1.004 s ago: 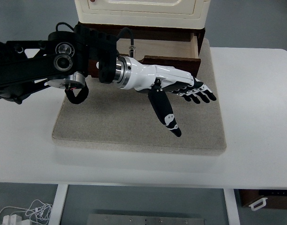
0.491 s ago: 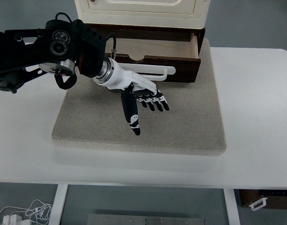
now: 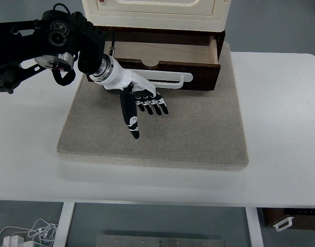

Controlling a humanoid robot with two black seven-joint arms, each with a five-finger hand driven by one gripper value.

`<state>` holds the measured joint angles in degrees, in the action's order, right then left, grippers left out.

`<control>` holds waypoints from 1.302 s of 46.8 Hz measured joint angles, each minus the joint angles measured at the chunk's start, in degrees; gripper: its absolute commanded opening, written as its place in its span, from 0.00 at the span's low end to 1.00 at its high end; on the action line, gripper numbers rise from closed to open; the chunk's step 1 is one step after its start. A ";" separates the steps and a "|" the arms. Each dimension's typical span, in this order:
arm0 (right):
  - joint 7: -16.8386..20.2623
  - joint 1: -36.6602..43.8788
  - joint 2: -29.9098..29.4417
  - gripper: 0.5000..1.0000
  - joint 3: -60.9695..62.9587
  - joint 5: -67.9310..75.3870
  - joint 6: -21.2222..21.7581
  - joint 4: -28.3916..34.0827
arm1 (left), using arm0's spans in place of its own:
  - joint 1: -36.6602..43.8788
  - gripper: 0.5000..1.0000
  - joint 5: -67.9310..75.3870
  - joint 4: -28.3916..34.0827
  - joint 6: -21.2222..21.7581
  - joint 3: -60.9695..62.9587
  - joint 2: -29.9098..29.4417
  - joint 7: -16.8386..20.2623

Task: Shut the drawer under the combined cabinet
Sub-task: 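Push the left hand against the drawer front, sliding it toward the cabinet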

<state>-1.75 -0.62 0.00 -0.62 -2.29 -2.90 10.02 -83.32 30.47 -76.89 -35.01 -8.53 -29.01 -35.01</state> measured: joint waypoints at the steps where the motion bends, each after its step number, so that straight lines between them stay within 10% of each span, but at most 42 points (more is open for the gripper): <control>1: 0.00 0.00 0.00 0.90 0.00 0.00 0.00 0.00 | -0.04 0.99 0.01 0.21 0.00 0.00 0.01 0.00; 61: 0.00 0.00 0.00 0.90 0.00 0.00 0.00 0.00 | -1.15 0.97 5.09 11.33 0.55 -3.00 1.07 0.56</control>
<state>-1.76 -0.62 0.00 -0.61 -2.29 -2.90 10.02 -84.47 35.56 -65.56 -34.46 -11.53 -27.94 -34.45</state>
